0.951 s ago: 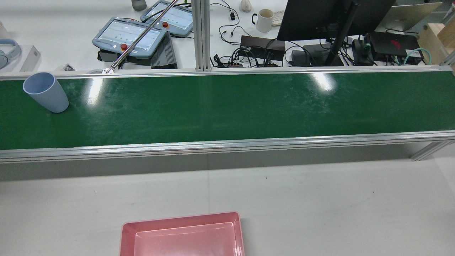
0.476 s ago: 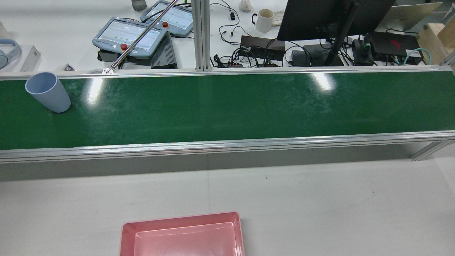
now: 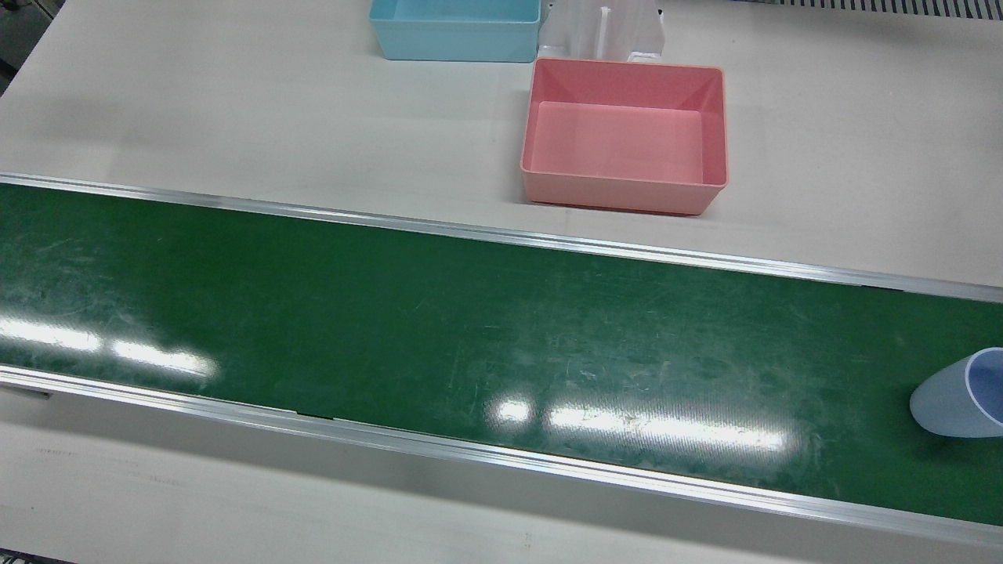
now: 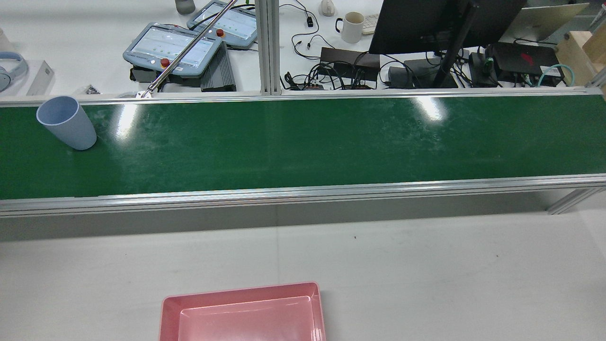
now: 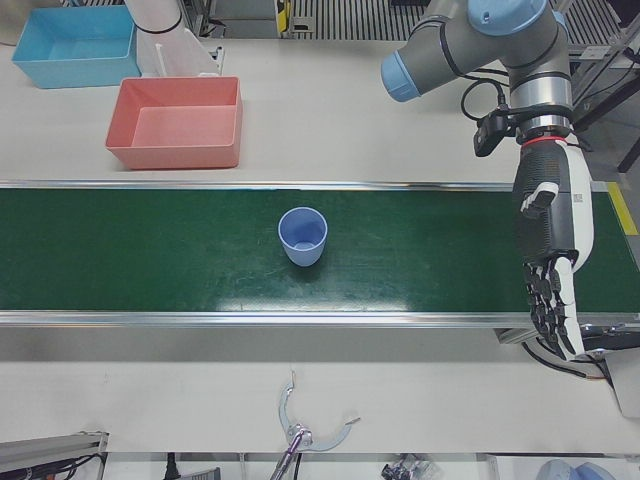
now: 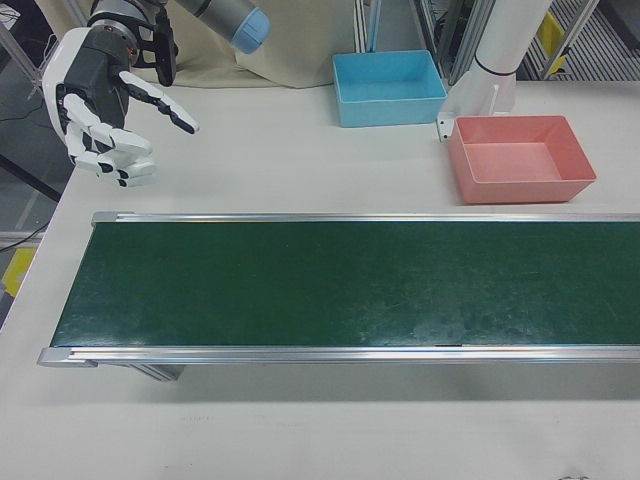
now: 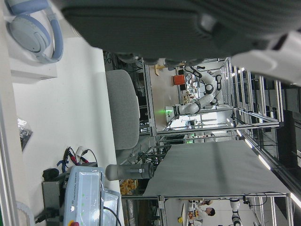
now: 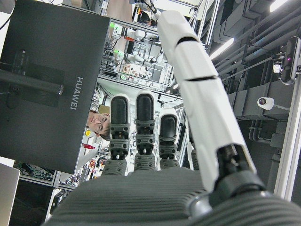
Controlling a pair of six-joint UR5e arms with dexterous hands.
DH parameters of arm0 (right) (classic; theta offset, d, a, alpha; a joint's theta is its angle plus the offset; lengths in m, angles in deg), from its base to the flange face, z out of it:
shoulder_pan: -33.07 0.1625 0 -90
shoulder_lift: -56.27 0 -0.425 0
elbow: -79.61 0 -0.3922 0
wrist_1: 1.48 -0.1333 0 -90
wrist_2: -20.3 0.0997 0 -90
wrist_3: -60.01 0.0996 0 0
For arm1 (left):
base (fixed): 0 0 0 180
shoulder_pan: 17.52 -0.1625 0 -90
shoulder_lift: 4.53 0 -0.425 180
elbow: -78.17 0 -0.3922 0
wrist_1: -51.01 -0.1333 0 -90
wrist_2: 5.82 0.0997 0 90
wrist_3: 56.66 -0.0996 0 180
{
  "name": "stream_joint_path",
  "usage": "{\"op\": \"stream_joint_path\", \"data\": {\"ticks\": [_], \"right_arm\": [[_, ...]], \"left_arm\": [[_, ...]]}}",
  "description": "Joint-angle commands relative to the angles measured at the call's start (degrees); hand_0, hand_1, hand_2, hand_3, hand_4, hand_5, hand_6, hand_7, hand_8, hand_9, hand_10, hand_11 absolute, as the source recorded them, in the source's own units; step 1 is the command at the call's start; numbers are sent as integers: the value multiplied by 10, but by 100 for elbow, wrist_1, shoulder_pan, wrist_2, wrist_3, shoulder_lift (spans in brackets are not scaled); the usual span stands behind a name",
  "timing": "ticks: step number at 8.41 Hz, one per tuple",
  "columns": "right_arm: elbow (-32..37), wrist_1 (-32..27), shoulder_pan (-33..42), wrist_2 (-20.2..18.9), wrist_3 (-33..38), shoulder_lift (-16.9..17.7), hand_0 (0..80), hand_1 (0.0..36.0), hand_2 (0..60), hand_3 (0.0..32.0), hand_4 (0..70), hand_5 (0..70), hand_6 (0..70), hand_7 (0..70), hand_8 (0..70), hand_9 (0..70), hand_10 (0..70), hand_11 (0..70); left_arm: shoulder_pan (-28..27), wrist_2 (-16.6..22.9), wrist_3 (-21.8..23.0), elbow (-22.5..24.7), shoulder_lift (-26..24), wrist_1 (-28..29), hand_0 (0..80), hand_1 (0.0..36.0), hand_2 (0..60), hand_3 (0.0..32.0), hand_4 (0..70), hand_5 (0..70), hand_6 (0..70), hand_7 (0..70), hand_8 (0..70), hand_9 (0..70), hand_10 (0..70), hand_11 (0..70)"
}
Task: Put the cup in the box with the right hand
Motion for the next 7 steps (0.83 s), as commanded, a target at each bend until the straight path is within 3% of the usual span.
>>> {"op": "stream_joint_path", "data": {"ticks": [1,7], "right_arm": [[0,0,0,-9,0,0,800,360,126,0,132,192,184,628,358,452,274,430],[0,0,0,0,0,0,800,360,138,0,130,194,186,639,363,460,279,437]], "left_arm": [[-6,8,0,3,0,2,0,0,0,0,0,0,0,0,0,0,0,0],[2,8,0,3,0,2,0,0,0,0,0,0,0,0,0,0,0,0]]}}
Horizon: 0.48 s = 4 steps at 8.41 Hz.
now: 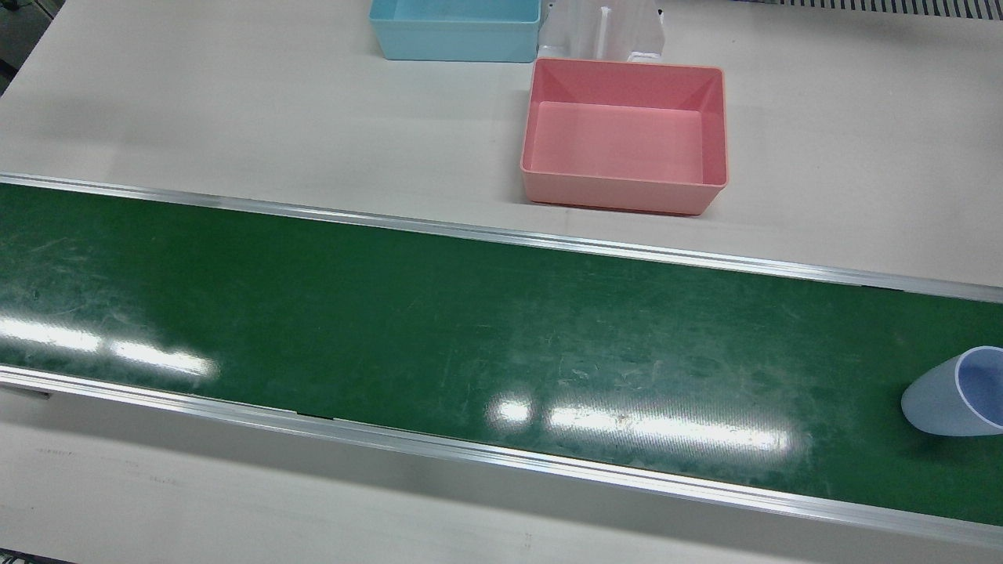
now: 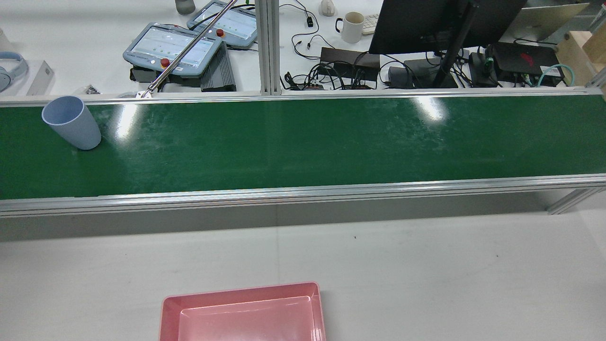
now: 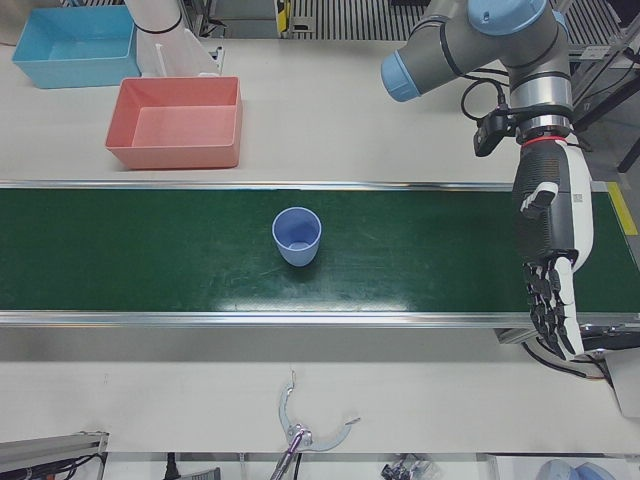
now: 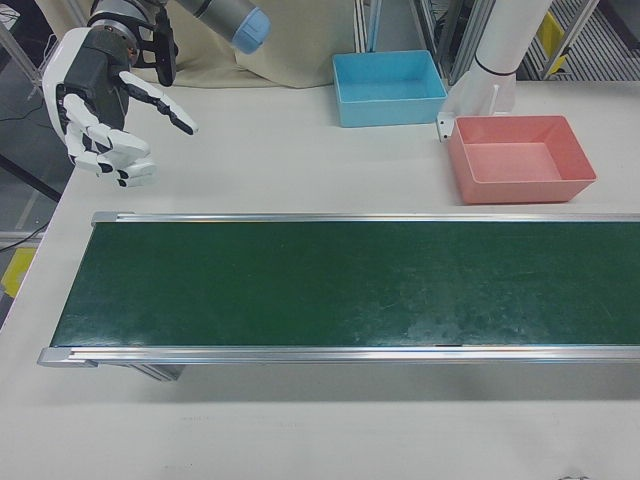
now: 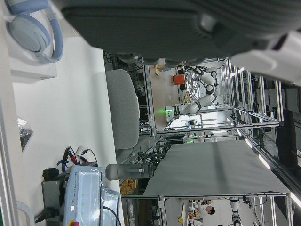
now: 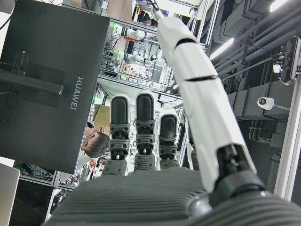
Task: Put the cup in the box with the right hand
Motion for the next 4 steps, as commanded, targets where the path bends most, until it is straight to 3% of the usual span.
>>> {"op": "stream_joint_path", "data": {"ticks": [1,4], "right_arm": [[0,0,0,0,0,0,800,360,145,0,141,194,189,647,366,463,281,439],[0,0,0,0,0,0,800,360,148,0,145,193,187,643,363,460,278,435]], "left_arm": [[1,1,0,0,0,0,0,0,0,0,0,0,0,0,0,0,0,0],[1,1,0,0,0,-9,0,0,0,0,0,0,0,0,0,0,0,0]]}}
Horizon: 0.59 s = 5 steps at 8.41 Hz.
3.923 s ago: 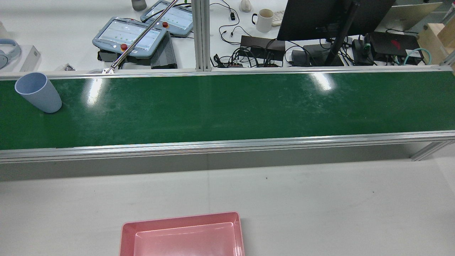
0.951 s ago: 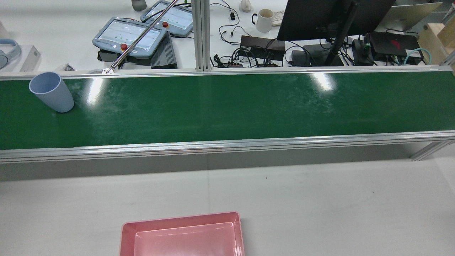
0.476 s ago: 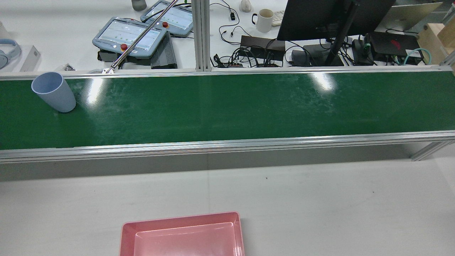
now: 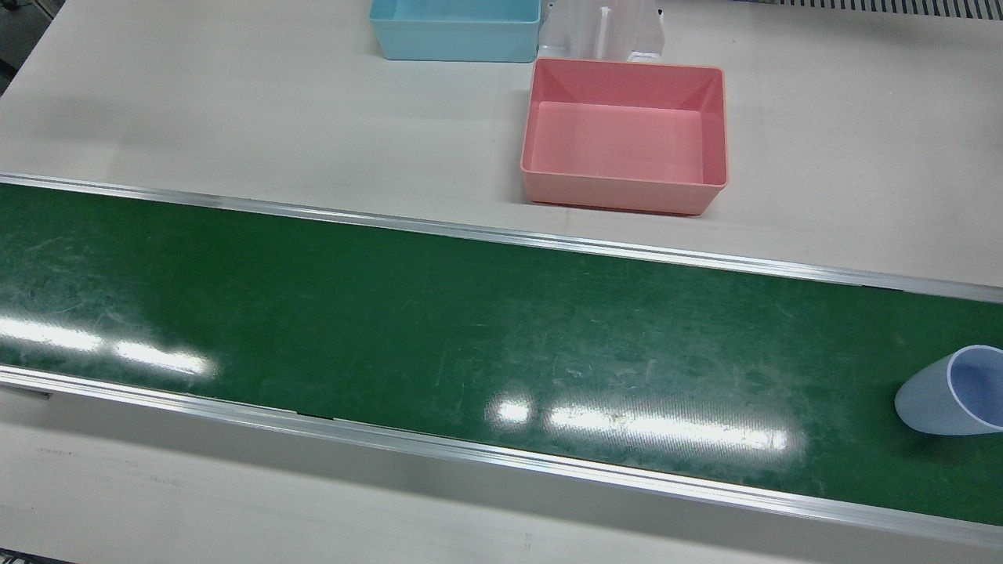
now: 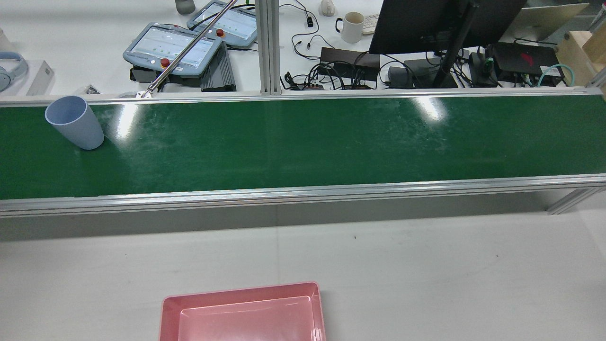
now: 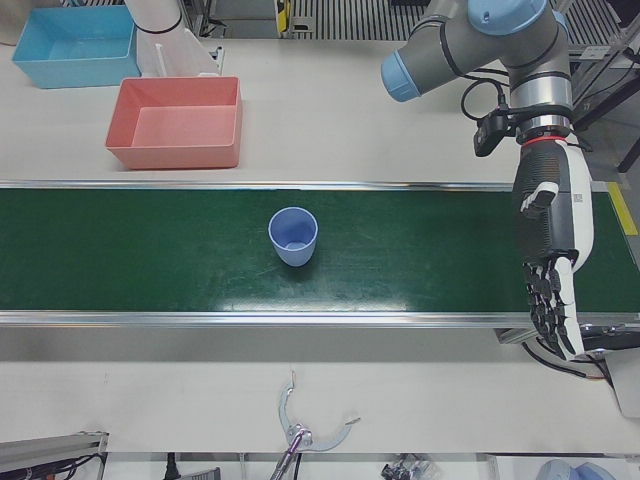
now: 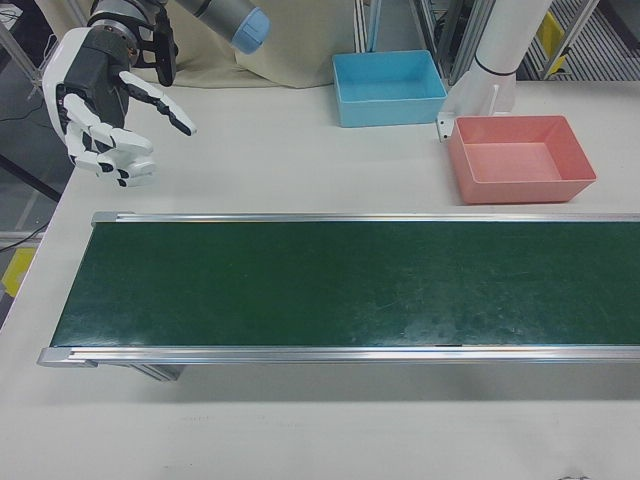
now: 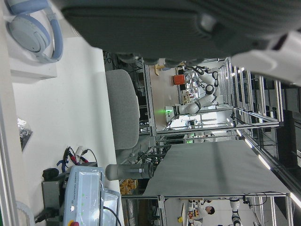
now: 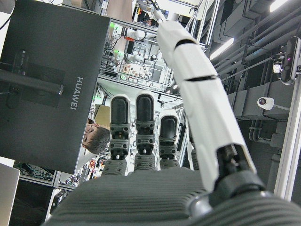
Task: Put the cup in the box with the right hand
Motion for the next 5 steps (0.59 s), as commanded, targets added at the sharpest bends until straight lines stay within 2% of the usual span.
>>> {"op": "stream_joint_path", "data": {"ticks": [1,5], "right_arm": [[0,0,0,0,0,0,800,360,146,0,141,193,186,638,362,458,276,433],[0,0,0,0,9,0,800,360,146,0,140,193,186,639,363,458,276,434]], "left_arm": [[0,-5,0,0,0,0,0,0,0,0,0,0,0,0,0,0,0,0],[0,3,0,0,0,0,0,0,0,0,0,0,0,0,0,0,0,0]]}}
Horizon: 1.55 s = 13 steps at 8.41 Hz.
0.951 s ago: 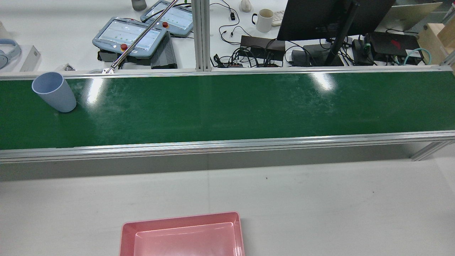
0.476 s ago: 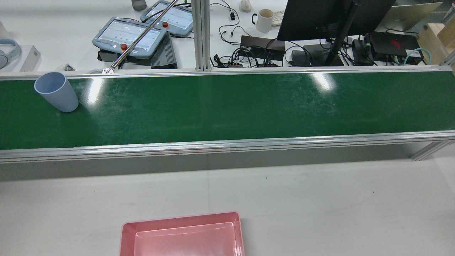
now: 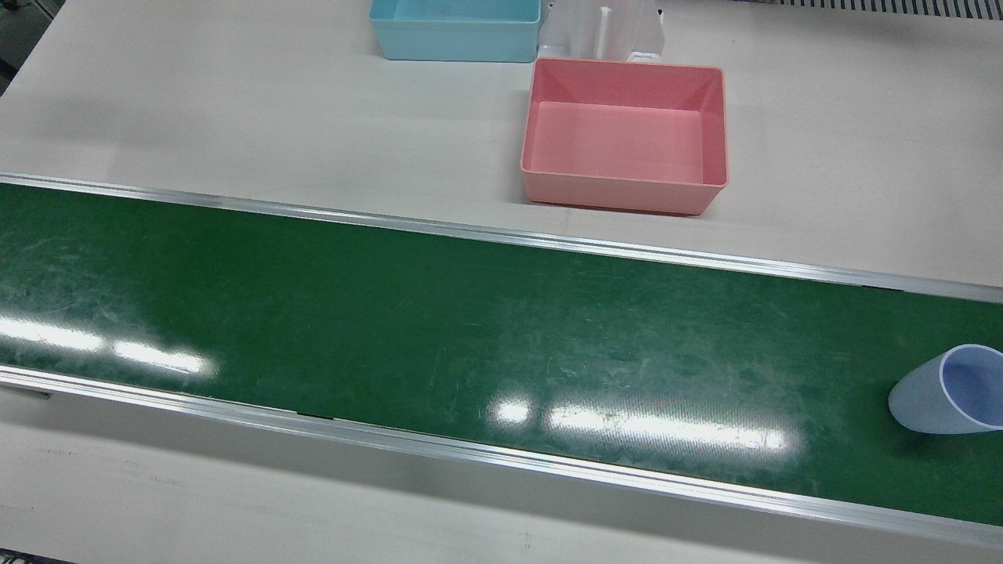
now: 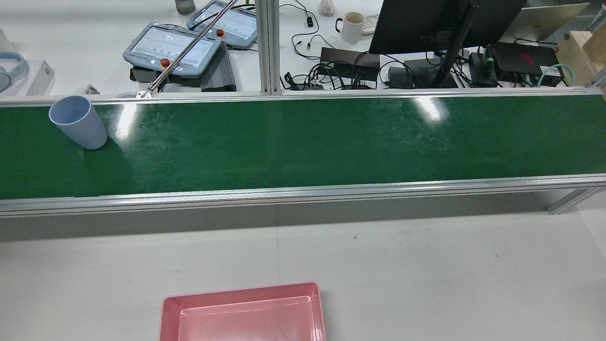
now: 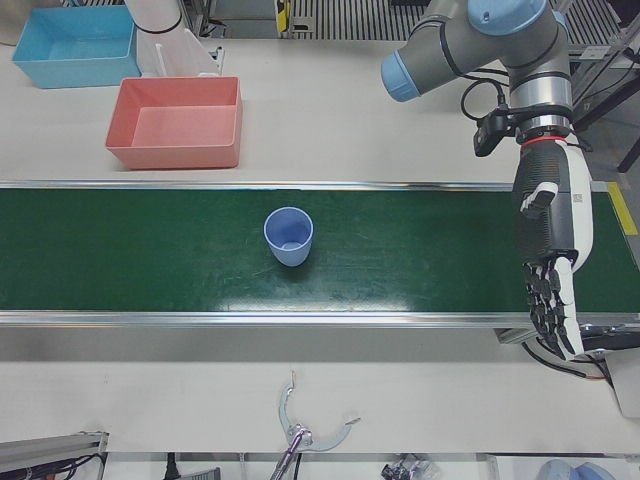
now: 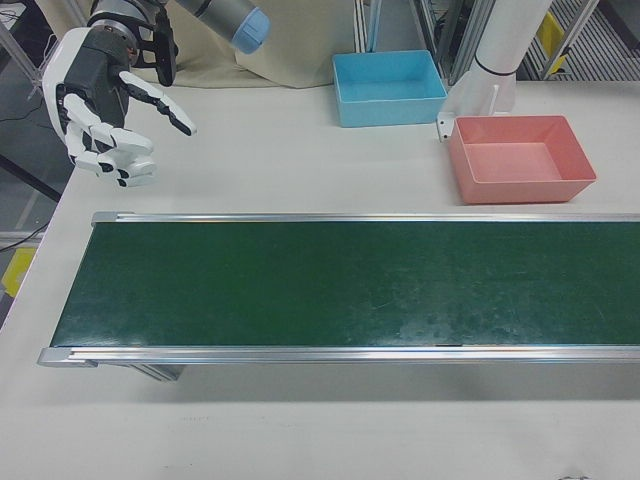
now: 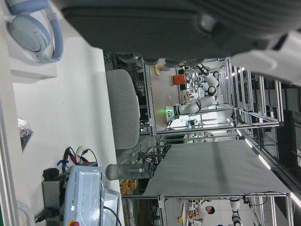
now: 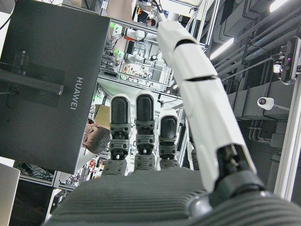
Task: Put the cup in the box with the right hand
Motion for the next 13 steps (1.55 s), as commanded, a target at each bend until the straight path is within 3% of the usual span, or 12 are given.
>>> {"op": "stream_joint_path", "data": {"ticks": [1,13], "right_arm": [[0,0,0,0,0,0,800,360,151,0,138,193,185,636,362,457,276,432],[0,0,0,0,0,0,800,360,150,0,130,194,184,630,360,453,273,430]], "left_arm": [[2,1,0,0,0,-7,0,0,0,0,0,0,0,0,0,0,0,0],[2,1,0,0,0,2,0,0,0,0,0,0,0,0,0,0,0,0]]}}
